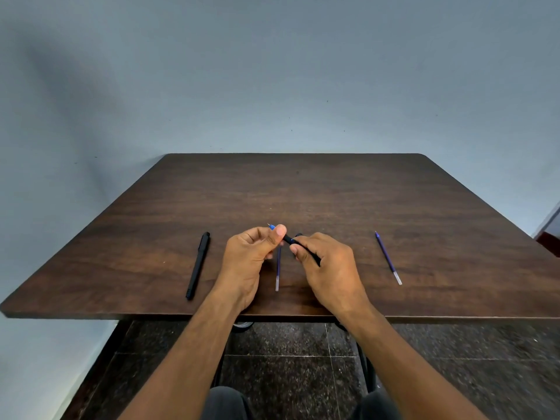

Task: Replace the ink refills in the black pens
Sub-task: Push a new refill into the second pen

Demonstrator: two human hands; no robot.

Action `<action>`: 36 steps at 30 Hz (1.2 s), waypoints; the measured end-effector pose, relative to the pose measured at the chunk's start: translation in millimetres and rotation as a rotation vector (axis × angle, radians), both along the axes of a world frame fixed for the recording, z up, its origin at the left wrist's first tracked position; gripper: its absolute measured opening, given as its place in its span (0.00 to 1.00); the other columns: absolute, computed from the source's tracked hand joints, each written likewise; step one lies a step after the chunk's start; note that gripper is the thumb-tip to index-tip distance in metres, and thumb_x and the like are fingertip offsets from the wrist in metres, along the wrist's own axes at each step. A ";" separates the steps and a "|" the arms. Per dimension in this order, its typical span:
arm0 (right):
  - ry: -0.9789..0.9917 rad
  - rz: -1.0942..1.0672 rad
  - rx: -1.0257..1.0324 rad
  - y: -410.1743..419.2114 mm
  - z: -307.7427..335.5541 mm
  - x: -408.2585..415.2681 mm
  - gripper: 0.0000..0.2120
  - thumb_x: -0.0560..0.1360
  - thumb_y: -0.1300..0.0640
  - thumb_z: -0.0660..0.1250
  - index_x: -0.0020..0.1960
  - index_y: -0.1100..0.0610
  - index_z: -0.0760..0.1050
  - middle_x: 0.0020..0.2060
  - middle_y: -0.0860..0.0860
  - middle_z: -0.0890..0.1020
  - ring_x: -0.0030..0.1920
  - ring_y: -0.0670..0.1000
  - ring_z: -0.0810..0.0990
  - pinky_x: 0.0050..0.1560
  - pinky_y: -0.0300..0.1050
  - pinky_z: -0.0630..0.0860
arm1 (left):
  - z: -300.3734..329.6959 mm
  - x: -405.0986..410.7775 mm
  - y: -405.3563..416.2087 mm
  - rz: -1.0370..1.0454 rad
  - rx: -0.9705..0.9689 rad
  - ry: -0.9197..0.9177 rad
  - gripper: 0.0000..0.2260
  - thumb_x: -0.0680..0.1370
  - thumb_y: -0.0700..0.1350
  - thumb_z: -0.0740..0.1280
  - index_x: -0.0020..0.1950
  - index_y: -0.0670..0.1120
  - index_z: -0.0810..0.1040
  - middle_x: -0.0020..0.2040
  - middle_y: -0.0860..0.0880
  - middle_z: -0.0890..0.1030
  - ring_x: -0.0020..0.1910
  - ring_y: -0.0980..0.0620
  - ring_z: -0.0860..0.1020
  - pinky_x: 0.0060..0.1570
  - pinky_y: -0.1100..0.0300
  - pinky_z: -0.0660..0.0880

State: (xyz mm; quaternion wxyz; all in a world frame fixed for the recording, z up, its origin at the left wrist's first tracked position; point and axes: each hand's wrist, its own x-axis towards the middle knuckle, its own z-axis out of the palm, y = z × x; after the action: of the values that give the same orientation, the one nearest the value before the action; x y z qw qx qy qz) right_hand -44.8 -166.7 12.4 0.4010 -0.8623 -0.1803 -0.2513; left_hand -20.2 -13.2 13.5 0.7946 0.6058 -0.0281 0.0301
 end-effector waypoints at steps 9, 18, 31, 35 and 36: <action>0.048 0.009 0.045 -1.5 0.4 0.6 0.06 0.80 0.59 0.69 0.49 0.56 0.85 0.37 0.51 0.81 0.39 0.50 0.79 0.43 0.43 0.75 | -3.4 -1.5 7.1 -0.117 -0.007 -0.024 0.11 0.77 0.36 0.70 0.56 0.47 0.85 0.54 0.43 0.86 0.61 0.42 0.80 0.61 0.49 0.69; 0.048 0.025 0.074 -3.5 -1.7 0.3 0.05 0.80 0.58 0.69 0.49 0.55 0.85 0.37 0.50 0.81 0.39 0.48 0.80 0.42 0.42 0.76 | -4.0 1.6 3.9 -0.102 -0.031 -0.015 0.14 0.65 0.52 0.78 0.46 0.47 0.85 0.46 0.47 0.85 0.52 0.42 0.77 0.53 0.54 0.73; 0.086 0.053 0.081 -4.6 -6.0 4.9 0.05 0.79 0.58 0.70 0.50 0.52 0.85 0.37 0.48 0.81 0.39 0.46 0.79 0.41 0.35 0.73 | -1.7 -1.5 4.6 -0.068 -0.054 0.032 0.12 0.66 0.49 0.77 0.46 0.46 0.86 0.48 0.44 0.86 0.49 0.49 0.78 0.54 0.54 0.69; 0.078 0.060 0.077 -4.7 -6.4 4.6 0.05 0.79 0.57 0.70 0.48 0.51 0.84 0.37 0.47 0.80 0.39 0.46 0.79 0.41 0.36 0.73 | -0.1 -2.7 2.4 -0.062 -0.054 0.015 0.19 0.64 0.53 0.78 0.47 0.41 0.83 0.48 0.41 0.81 0.50 0.44 0.73 0.53 0.53 0.69; 0.080 0.055 0.083 -5.1 -6.6 4.8 0.05 0.80 0.57 0.70 0.48 0.51 0.84 0.37 0.47 0.81 0.39 0.46 0.79 0.41 0.36 0.73 | -0.2 -2.8 3.1 -0.080 -0.037 -0.001 0.20 0.65 0.52 0.77 0.50 0.40 0.82 0.49 0.43 0.83 0.51 0.46 0.76 0.54 0.54 0.69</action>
State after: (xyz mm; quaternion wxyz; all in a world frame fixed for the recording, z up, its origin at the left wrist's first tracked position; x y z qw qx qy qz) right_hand -40.1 -171.8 5.8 0.4501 -0.8490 -0.1773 -0.2126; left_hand -23.1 -10.1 13.3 0.8062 0.5893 -0.0522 -0.0008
